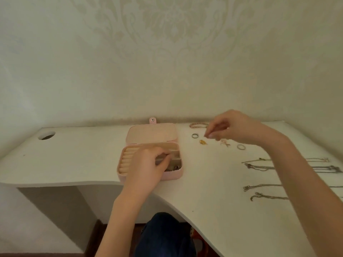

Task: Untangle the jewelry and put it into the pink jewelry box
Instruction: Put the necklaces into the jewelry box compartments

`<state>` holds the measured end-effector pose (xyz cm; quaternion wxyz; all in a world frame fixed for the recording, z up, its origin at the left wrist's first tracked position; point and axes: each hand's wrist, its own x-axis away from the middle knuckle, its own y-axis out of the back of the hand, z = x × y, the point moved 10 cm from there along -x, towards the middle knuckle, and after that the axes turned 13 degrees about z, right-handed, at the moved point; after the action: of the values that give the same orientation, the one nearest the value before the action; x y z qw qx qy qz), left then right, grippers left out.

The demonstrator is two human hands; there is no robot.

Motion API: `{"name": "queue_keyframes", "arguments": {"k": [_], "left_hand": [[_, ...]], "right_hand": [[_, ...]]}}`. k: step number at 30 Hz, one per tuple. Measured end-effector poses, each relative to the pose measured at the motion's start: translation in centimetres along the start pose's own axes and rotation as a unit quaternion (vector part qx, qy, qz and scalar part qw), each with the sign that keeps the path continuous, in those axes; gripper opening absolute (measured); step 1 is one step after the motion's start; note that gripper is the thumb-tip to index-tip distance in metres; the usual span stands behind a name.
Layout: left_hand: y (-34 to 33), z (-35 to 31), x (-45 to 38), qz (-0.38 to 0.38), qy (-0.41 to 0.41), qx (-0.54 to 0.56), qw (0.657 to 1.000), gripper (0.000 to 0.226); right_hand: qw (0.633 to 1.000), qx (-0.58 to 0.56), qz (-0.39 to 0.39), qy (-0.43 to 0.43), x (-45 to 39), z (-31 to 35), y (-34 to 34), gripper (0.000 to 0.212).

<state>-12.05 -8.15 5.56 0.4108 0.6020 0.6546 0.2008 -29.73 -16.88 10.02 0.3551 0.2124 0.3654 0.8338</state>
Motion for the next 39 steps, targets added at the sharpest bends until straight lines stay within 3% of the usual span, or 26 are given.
{"name": "queue_keyframes", "arguments": {"k": [3,7,12,15,19,23,27,30,34,36,39], "left_hand": [[-3.2,-3.5,-1.5,0.043,-0.056,0.042,0.997,0.013],[-9.3,-8.7,-3.8,0.135,-0.119,0.054,0.982,0.019],[-15.2,-13.2,-6.5,0.207,-0.149,0.075,0.964,0.022],[-16.6,-13.8,-7.2,0.198,-0.154,0.052,0.967,0.022],[-17.4,-13.1,-6.8,0.194,-0.182,-0.026,0.964,0.024],[-17.1,-12.8,-6.8,0.182,-0.18,-0.016,0.967,0.023],[-17.3,-13.0,-6.6,0.187,-0.181,0.002,0.965,0.023],[-17.2,-13.0,-6.4,0.188,-0.182,0.005,0.965,0.023],[-16.8,-13.0,-6.5,0.184,-0.156,0.062,0.969,0.028],[-16.2,-13.2,-6.7,0.164,-0.133,0.147,0.966,0.036],[-16.1,-13.5,-7.0,0.17,-0.095,0.286,0.938,0.049]], "right_hand": [[0.987,0.021,-0.117,-0.111,5.3,-8.1,5.6,0.012],[0.924,0.07,-0.236,-0.292,13.2,-18.4,9.3,0.022],[0.869,0.146,-0.27,-0.388,16.8,-23.2,8.5,0.035],[0.828,0.189,-0.267,-0.455,17.9,-23.8,8.5,0.024],[0.823,0.192,-0.235,-0.48,17.5,-24.5,8.1,0.022],[0.809,0.207,-0.257,-0.487,17.6,-24.3,8.3,0.02],[0.823,0.199,-0.277,-0.454,17.3,-24.0,8.0,0.025],[0.853,0.155,-0.341,-0.365,17.0,-23.5,8.4,0.024],[0.879,-0.093,-0.433,-0.178,16.6,-20.7,9.2,0.021],[0.888,-0.193,-0.408,-0.084,15.5,-17.4,8.8,0.023],[0.912,-0.284,-0.296,0.018,13.1,-12.3,6.5,0.027]]}}
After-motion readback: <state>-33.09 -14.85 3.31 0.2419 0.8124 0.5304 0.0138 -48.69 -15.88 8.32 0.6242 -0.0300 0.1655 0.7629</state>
